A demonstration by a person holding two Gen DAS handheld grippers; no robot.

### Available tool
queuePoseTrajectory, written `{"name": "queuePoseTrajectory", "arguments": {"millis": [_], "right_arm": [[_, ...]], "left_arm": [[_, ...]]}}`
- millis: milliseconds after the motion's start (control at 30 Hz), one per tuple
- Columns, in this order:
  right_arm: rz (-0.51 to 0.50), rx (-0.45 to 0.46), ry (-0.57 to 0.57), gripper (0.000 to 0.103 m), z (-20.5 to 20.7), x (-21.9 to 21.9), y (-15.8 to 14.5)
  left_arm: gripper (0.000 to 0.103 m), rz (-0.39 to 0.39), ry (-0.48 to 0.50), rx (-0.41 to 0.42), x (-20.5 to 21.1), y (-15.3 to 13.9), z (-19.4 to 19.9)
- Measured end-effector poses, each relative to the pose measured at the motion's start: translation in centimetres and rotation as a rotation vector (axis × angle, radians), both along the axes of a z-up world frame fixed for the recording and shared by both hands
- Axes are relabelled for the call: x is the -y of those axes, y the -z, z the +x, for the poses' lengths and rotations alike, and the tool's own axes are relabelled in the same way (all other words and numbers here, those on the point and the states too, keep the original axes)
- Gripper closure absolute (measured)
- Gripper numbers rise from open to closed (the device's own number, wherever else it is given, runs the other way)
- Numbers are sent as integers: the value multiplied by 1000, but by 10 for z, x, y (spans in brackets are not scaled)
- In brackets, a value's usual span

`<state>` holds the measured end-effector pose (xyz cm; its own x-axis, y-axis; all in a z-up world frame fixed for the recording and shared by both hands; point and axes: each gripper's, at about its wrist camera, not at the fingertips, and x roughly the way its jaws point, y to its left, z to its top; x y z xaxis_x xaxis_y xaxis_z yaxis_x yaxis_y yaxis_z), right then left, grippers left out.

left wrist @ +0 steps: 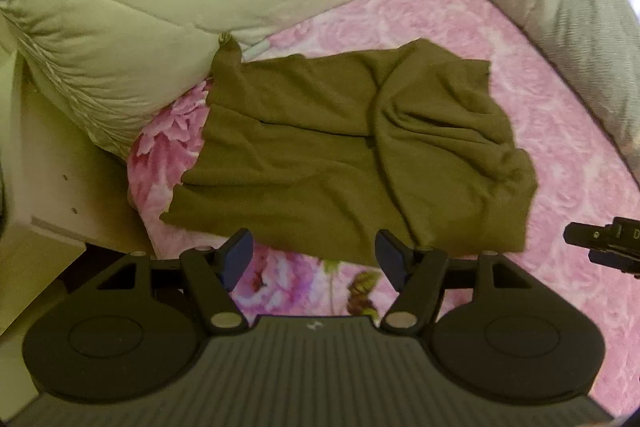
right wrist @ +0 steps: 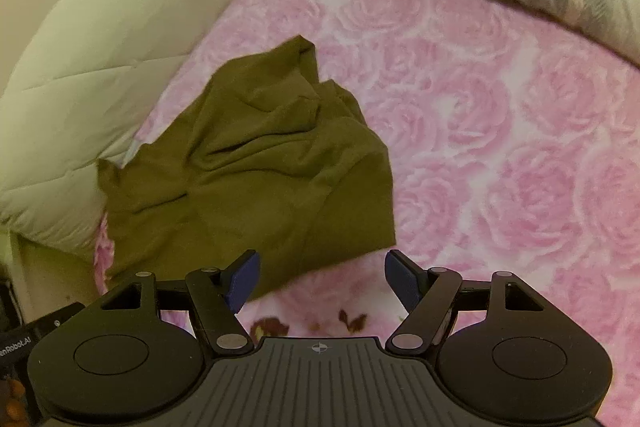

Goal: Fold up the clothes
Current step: 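Move both open tools down toward the crumpled olive shirt on the bed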

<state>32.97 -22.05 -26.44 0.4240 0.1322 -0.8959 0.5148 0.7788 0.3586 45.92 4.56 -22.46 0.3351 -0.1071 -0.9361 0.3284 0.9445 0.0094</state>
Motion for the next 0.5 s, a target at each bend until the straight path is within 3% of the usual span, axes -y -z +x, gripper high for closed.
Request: {"name": "queuePoseTrajectory", "arguments": {"millis": [333, 500], "right_arm": [[38, -60, 79, 30, 33, 13, 82], [82, -15, 155, 31, 44, 8, 111]], "left_arm": [[39, 16, 3, -77, 3, 61, 39], [39, 19, 4, -86, 5, 74, 48]]}}
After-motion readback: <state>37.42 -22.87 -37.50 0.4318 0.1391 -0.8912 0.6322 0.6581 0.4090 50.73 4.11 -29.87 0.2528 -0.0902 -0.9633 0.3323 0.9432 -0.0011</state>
